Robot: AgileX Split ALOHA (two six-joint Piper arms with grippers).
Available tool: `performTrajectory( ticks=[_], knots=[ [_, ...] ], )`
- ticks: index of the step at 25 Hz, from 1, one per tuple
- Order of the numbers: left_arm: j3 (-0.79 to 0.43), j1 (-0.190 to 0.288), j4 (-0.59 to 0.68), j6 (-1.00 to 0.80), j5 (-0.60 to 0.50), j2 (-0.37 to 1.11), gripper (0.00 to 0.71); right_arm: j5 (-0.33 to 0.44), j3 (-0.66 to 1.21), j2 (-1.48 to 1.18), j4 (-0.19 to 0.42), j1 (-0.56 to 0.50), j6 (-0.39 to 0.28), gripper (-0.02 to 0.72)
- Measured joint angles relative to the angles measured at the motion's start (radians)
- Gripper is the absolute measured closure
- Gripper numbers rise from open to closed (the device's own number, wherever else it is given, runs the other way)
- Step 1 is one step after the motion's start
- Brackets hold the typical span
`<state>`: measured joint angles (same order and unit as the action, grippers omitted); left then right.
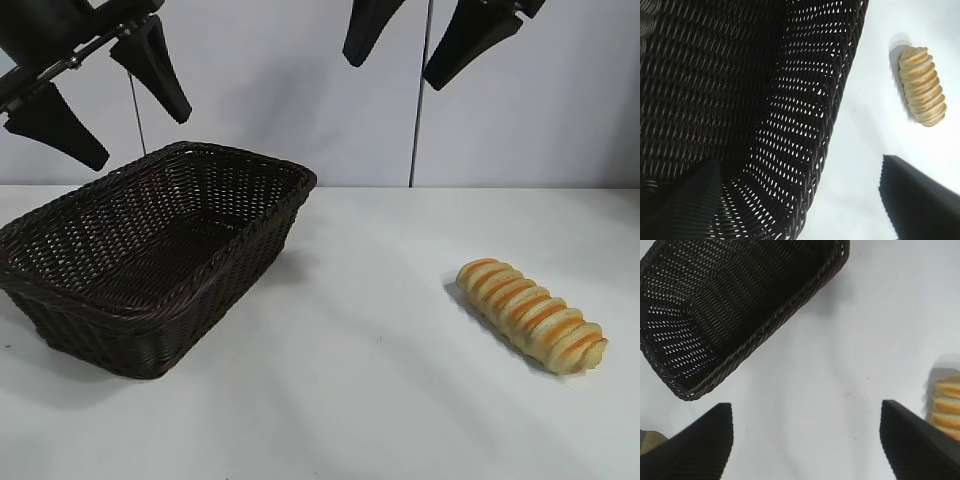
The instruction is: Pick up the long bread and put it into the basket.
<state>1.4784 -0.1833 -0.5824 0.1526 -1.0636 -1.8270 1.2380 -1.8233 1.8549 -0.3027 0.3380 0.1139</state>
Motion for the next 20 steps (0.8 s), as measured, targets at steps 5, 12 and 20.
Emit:
performTrajectory(
  ticks=[5, 12, 20],
  knots=[
    [0.0, 0.0, 0.003, -0.005, -0.019, 0.021, 0.086, 0.0, 0.0, 0.0, 0.0, 0.0, 0.0, 0.122],
    [-0.005, 0.0, 0.042, -0.054, -0.058, 0.113, 0.086, 0.0, 0.0, 0.0, 0.0, 0.0, 0.0, 0.122],
    [-0.187, 0.0, 0.162, -0.247, -0.021, 0.252, 0.086, 0.0, 0.0, 0.0, 0.0, 0.0, 0.0, 0.122]
  ],
)
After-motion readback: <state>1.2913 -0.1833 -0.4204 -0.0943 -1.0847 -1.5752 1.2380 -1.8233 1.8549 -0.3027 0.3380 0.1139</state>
